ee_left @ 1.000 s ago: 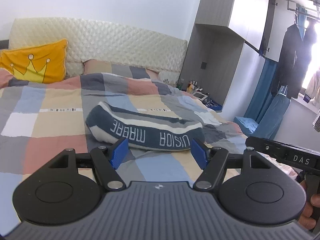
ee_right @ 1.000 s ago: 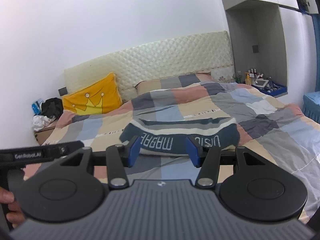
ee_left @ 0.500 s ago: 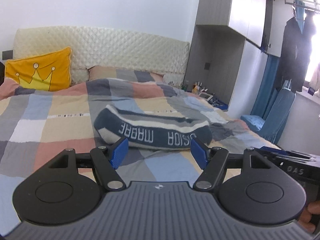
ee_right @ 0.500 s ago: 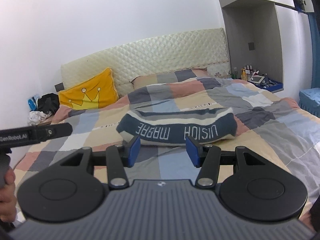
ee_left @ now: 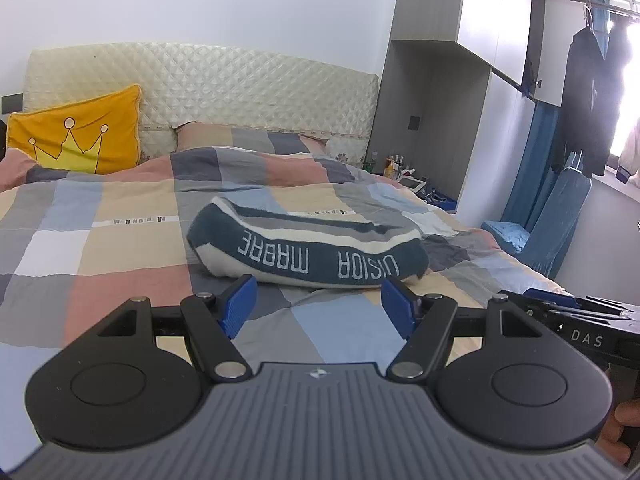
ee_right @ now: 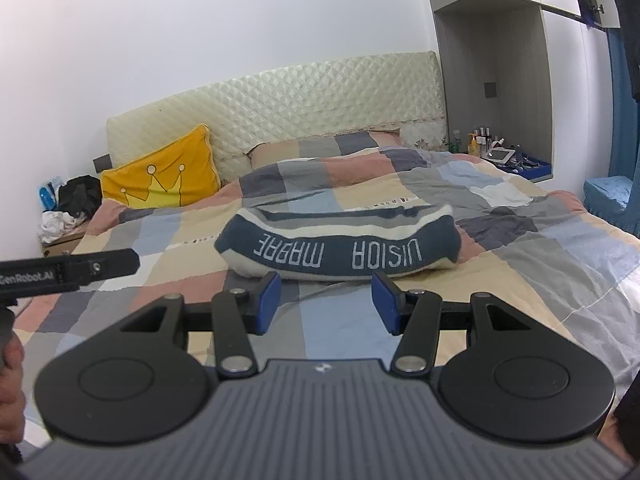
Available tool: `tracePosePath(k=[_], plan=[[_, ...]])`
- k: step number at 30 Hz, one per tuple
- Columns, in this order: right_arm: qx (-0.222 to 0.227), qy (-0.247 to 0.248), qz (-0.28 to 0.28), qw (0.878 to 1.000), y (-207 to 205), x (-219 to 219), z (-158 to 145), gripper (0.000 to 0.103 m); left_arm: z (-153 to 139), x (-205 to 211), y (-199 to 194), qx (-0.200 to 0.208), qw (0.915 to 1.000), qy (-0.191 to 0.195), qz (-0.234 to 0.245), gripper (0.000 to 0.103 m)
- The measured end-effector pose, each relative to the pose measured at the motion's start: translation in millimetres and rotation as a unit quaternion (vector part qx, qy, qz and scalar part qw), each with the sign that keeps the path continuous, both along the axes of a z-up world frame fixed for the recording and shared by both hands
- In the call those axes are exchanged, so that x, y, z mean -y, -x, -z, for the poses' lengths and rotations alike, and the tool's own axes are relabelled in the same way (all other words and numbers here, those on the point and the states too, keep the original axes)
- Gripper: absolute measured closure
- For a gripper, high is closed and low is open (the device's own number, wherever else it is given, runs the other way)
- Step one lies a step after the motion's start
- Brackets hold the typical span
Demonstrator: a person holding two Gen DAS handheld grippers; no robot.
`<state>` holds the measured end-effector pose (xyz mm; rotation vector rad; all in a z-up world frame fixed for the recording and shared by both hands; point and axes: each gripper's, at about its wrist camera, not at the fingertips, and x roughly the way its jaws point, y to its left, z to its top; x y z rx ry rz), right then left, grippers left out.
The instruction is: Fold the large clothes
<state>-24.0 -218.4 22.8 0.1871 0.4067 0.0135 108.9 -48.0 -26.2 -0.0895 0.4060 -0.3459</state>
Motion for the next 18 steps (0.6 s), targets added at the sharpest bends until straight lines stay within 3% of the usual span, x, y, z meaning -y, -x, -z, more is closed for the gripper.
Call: tracePosePath(k=[18], plan=[[0.002, 0.015, 0.011, 1.000, 0.2, 1.7, -2.9, 0.049, 0.9, 3.2, 2.1, 0.001, 1.0000, -0.008, 0.003, 0.026]])
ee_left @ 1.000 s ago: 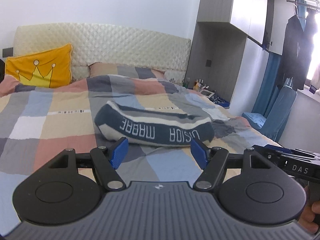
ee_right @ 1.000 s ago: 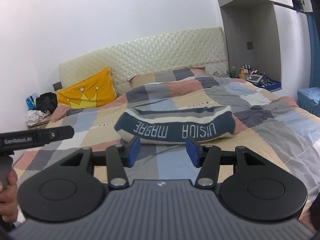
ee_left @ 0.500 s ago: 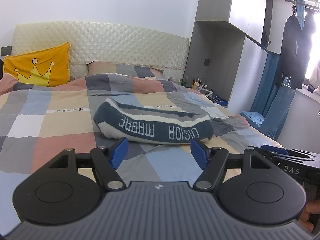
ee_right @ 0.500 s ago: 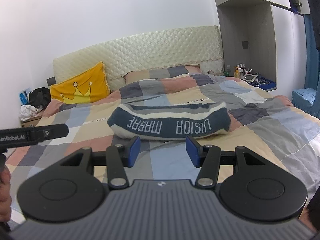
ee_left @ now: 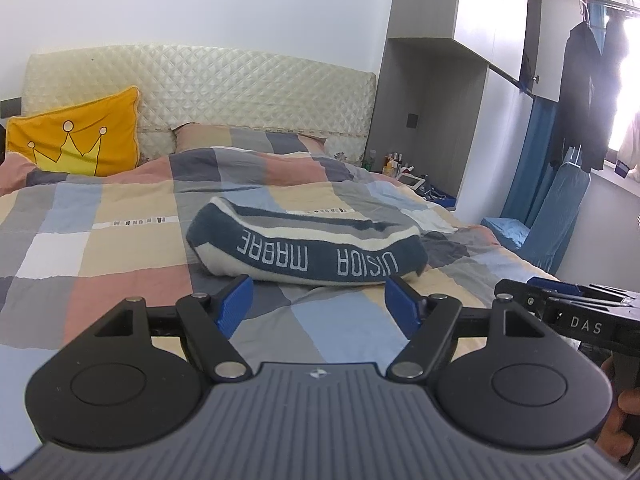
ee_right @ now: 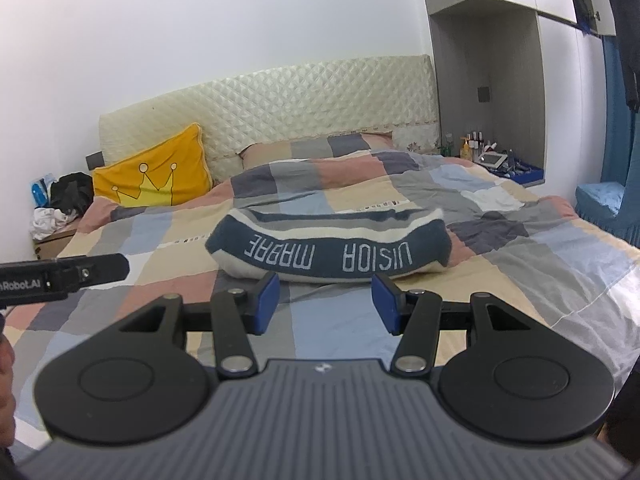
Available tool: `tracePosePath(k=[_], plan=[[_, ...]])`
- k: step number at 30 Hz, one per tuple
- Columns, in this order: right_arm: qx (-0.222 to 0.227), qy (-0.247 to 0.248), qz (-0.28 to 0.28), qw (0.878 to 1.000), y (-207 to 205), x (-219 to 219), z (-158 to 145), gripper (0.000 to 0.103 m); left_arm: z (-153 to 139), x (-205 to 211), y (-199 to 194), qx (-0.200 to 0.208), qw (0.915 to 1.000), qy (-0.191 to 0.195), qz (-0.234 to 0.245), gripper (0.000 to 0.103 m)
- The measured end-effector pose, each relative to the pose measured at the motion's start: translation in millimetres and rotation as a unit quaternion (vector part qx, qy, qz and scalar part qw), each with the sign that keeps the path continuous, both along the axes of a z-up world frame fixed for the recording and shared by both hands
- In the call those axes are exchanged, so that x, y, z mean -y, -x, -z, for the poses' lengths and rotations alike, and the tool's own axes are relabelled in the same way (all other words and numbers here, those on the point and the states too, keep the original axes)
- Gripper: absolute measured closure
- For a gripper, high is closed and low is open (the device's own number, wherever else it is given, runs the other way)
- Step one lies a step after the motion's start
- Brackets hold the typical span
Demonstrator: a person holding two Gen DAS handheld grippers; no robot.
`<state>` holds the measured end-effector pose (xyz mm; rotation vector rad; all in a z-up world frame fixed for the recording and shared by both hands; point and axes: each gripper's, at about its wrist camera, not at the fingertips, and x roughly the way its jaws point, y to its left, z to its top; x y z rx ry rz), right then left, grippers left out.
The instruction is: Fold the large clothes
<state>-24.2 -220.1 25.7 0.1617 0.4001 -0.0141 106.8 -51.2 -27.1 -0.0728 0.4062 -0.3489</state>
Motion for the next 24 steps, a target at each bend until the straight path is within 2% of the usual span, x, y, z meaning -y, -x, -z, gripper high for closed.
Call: tracePosePath(k=[5, 6, 7, 9, 10, 16, 22, 24], plan=[[-0.001, 0.000, 0.006, 1.000, 0.6, 2.0, 0.3, 0.048, 0.4, 0.8, -0.7, 0.000, 1.0000, 0.001, 0.001, 0.023], [0.000, 0.000, 0.007, 1.000, 1.2, 2.1, 0.4, 0.040, 0.6, 0.4, 0.3, 0.001, 1.0000, 0.000, 0.002, 0.021], [0.003, 0.002, 0.013, 1.000, 2.5, 1.3, 0.4, 0.021, 0.5, 0.8, 0.0, 0.002, 1.0000, 0.000, 0.001, 0.015], [0.014, 0.006, 0.024, 1.000, 3.8, 2.3, -0.7, 0.003, 0.4, 1.0, -0.6, 0.004, 1.0000, 0.000, 0.000, 0.011], [0.017, 0.009, 0.024, 1.000, 4.1, 2.9, -1.5, 0.000, 0.6, 1.1, -0.9, 0.004, 1.0000, 0.001, 0.000, 0.010], [0.011, 0.026, 0.028, 0.999, 1.6, 4.1, -3.1, 0.000, 1.1, 3.1, 0.1, 0.008, 0.9999, -0.003, -0.007, 0.002], [0.008, 0.025, 0.024, 0.999, 1.1, 3.1, -2.0, 0.000, 1.0, 2.8, -1.7, 0.000, 0.9998, -0.005, -0.017, 0.001], [0.008, 0.025, 0.024, 0.999, 1.1, 2.7, -2.1, 0.000, 1.0, 4.1, -0.8, 0.000, 0.9997, -0.017, -0.015, 0.001]])
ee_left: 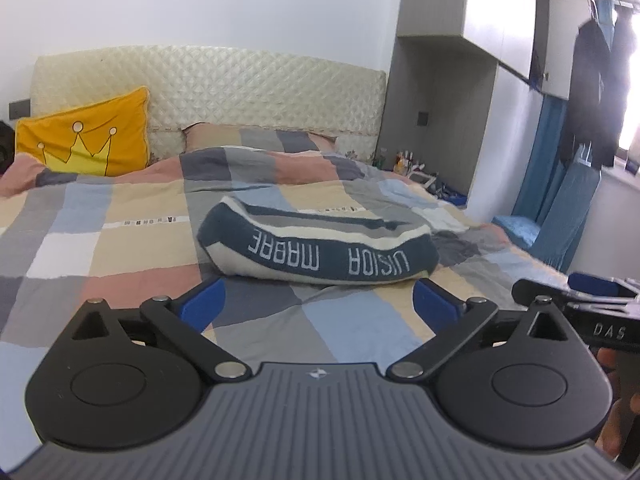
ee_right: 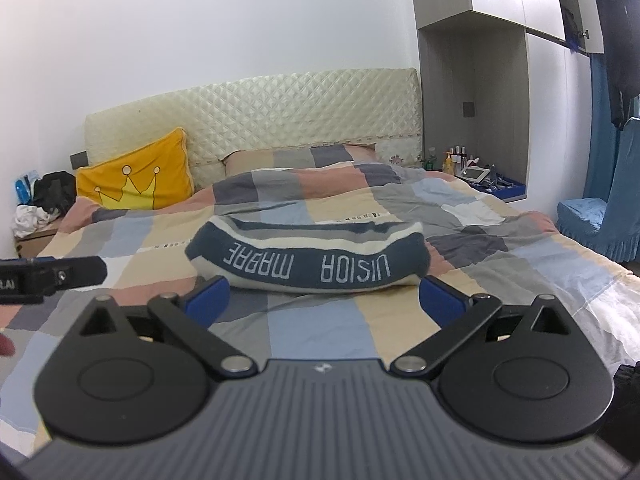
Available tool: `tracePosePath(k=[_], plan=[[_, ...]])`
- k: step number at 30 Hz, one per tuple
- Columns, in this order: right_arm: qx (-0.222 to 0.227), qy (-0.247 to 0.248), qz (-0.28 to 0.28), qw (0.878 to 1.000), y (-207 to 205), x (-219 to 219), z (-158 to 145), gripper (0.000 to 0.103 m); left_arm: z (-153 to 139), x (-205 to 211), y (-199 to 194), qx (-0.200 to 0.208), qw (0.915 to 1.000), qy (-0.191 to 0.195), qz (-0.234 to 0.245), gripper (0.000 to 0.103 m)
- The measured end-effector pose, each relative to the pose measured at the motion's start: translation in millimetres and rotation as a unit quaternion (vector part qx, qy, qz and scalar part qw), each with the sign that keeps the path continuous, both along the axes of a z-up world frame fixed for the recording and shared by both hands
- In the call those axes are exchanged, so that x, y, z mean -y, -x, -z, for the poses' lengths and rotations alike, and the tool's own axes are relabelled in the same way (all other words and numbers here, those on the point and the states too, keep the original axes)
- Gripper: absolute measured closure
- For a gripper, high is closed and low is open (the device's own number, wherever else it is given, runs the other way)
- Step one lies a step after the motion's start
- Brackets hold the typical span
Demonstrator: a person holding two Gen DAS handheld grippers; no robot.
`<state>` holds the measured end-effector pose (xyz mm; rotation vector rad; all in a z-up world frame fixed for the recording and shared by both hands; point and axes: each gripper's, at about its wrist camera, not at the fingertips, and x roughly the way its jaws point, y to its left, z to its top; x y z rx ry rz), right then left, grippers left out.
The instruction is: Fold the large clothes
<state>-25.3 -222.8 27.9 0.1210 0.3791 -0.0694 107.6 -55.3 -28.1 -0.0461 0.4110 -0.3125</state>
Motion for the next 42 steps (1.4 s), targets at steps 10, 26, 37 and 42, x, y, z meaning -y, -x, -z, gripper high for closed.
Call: tracePosePath(k=[10, 26, 37, 42], plan=[[0.002, -0.003, -0.002, 1.000, 0.2, -2.1, 1.5, 0.000, -2.1, -3.1, 1.3, -0.002, 0.9999, -0.001, -0.014, 0.001], [0.001, -0.002, -0.004, 1.000, -1.0, -0.7, 2.3, 0.000, 3.7, 1.8, 1.3, -0.008, 0.9998, -0.013, -0.014, 0.001], [0.002, -0.002, -0.003, 1.000, -0.3, -0.5, 2.7, 0.000, 3.3, 2.5, 2.4, -0.006, 0.9998, -0.016, -0.011, 0.001], [0.000, -0.003, -0.004, 1.000, 1.0, -1.3, 2.3, 0.000, 3.3, 3.1, 3.4, -0.005, 0.9998, -0.016, -0.010, 0.001]])
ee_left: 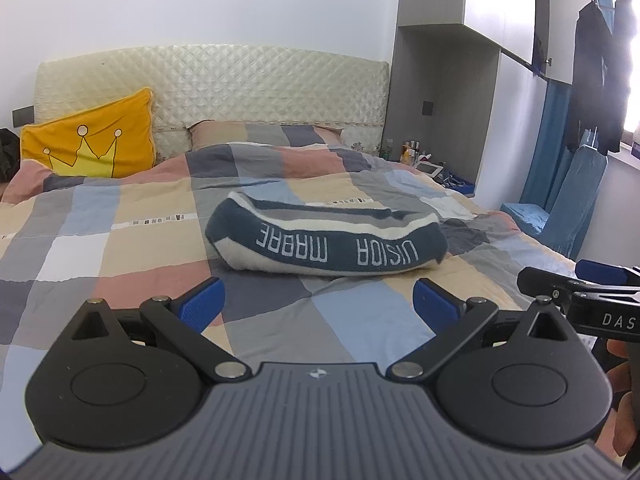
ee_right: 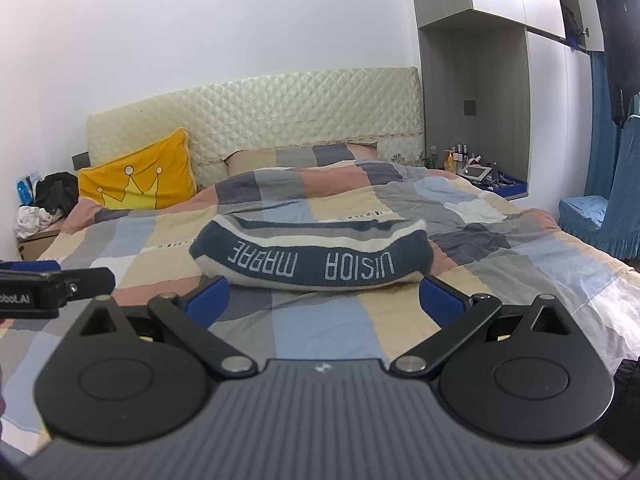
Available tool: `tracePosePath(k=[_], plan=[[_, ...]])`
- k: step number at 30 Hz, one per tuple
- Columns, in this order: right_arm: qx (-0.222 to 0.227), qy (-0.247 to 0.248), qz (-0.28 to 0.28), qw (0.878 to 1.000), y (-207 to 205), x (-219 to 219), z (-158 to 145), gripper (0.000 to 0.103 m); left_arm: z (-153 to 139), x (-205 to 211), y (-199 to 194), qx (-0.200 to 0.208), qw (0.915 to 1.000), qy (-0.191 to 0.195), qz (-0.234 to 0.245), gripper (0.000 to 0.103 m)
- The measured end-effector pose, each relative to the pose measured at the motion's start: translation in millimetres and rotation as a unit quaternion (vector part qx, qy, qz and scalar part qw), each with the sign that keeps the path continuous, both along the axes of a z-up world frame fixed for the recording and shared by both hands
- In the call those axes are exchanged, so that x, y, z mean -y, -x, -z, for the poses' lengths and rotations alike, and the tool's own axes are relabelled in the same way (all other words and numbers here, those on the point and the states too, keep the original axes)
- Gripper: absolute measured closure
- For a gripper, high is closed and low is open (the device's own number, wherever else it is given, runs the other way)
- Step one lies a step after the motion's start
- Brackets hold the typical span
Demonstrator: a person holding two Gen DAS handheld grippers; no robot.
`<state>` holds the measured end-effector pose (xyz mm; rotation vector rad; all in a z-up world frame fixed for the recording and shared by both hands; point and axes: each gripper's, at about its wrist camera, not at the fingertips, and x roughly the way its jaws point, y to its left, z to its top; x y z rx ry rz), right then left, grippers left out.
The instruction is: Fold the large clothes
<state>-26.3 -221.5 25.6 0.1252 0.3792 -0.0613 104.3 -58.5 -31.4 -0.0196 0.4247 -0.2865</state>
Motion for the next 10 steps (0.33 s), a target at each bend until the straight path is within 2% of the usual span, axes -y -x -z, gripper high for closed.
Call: tracePosePath(k=[10], plan=[[-0.002, -0.007, 0.003, 1.000, 2.7, 1.6, -0.1, 0.000, -0.3, -0.3, 1.2, 0.001, 1.0000, -0.001, 0.005, 0.001]])
